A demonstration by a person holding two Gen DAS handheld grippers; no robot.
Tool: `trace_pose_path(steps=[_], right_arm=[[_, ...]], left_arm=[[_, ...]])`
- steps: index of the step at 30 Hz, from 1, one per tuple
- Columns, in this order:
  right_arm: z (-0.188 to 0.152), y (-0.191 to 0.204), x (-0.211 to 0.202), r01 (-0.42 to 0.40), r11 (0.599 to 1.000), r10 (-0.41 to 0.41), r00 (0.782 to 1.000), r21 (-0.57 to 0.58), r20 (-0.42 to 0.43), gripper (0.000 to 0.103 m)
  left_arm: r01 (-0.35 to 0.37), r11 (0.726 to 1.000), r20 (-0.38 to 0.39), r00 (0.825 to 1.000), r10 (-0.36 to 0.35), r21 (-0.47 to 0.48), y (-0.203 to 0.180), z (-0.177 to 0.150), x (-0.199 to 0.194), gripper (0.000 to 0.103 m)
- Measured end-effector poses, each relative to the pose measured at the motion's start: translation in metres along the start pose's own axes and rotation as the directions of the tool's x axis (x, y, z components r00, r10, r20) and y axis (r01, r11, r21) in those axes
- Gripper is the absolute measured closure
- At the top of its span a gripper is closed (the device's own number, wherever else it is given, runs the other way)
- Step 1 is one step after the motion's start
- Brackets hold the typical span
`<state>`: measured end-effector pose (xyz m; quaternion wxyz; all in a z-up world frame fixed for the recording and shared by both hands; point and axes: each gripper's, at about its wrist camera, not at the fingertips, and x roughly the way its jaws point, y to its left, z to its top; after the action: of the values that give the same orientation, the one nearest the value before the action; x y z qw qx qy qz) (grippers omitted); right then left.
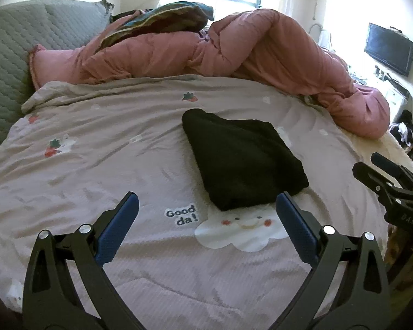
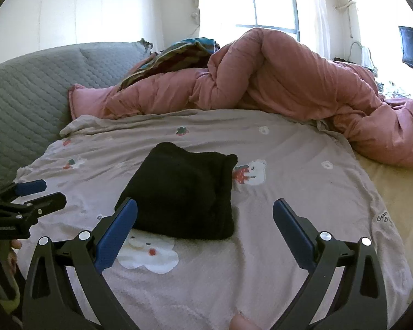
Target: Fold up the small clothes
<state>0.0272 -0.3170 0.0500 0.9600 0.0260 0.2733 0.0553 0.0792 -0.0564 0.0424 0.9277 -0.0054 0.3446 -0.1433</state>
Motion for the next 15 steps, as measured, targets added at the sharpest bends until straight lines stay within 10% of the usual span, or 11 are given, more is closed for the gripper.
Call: trace_pose_path(steps=[15], right_arm=[[-0.017,0.017,-0.013,0.003,1.0,-0.004,1.0,-0.015,-0.023,0.005]], left_arm=[[-0.006,1.0,-0.008,1.0,0.006,-0.005,0.001,-0.024,-0.014,0.01]])
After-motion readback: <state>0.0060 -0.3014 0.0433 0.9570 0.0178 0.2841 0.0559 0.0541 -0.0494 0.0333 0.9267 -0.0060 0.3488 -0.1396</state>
